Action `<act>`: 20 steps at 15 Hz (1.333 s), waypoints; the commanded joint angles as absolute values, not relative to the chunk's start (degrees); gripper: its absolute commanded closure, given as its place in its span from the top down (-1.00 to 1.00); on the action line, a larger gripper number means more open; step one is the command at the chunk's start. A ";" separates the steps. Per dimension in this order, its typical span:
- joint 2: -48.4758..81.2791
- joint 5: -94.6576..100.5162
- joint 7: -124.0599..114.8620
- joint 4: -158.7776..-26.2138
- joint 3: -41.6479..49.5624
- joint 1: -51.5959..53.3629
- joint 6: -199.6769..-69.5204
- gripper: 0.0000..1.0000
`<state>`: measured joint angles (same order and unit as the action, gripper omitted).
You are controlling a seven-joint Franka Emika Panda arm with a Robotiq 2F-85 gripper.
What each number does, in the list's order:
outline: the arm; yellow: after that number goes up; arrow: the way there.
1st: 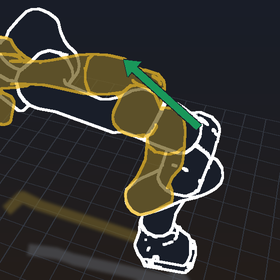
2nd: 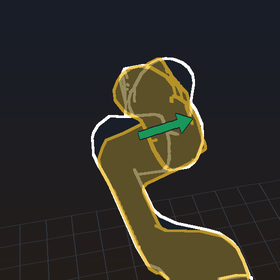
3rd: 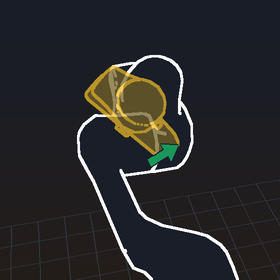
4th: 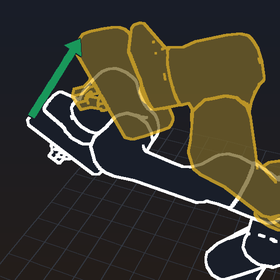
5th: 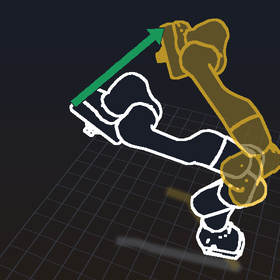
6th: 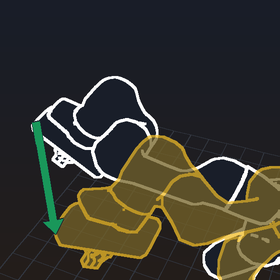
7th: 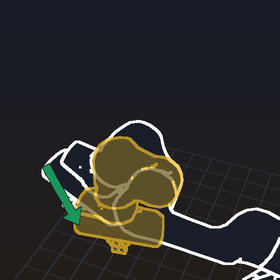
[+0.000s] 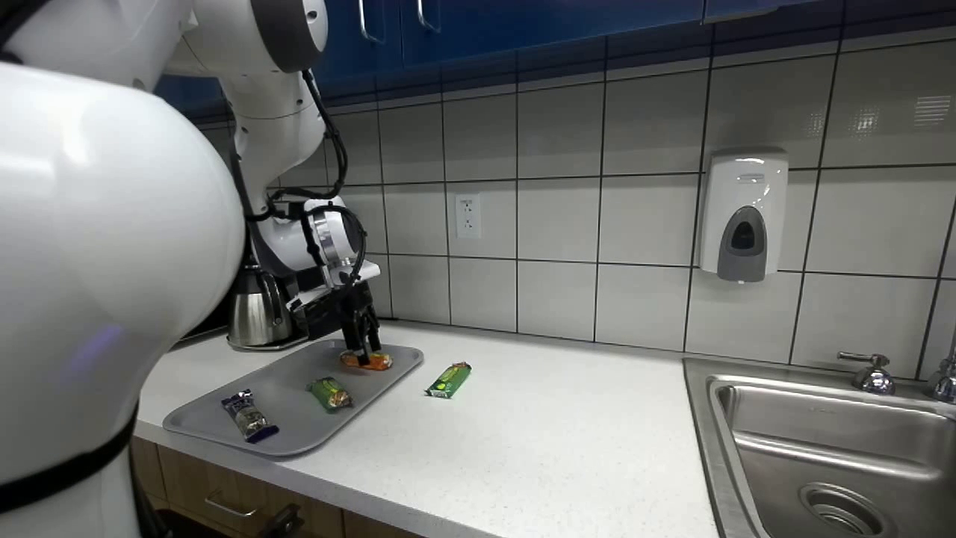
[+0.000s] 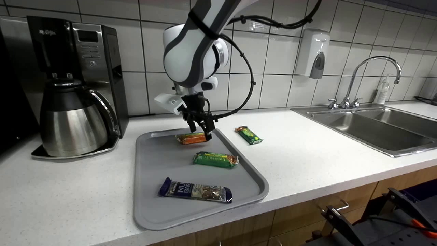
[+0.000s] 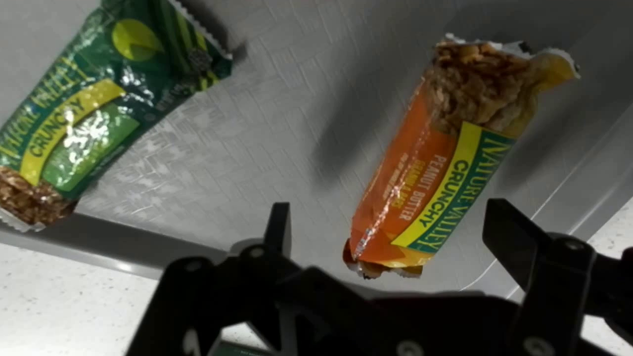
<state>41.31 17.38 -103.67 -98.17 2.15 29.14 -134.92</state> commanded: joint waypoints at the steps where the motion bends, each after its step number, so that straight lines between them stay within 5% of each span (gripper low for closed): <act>1: 42.77 16.58 -105.19 -95.26 1.75 29.31 -132.11 1.00; 4: 43.44 16.46 -105.16 -94.49 1.77 29.31 -131.77 1.00; 5: 43.74 16.42 -104.96 -94.25 1.71 29.28 -131.56 0.61; 13: 44.49 16.31 -104.91 -93.18 1.77 29.25 -131.63 -0.62; 20: 43.10 16.63 -105.61 -93.54 2.18 29.15 -132.48 -0.64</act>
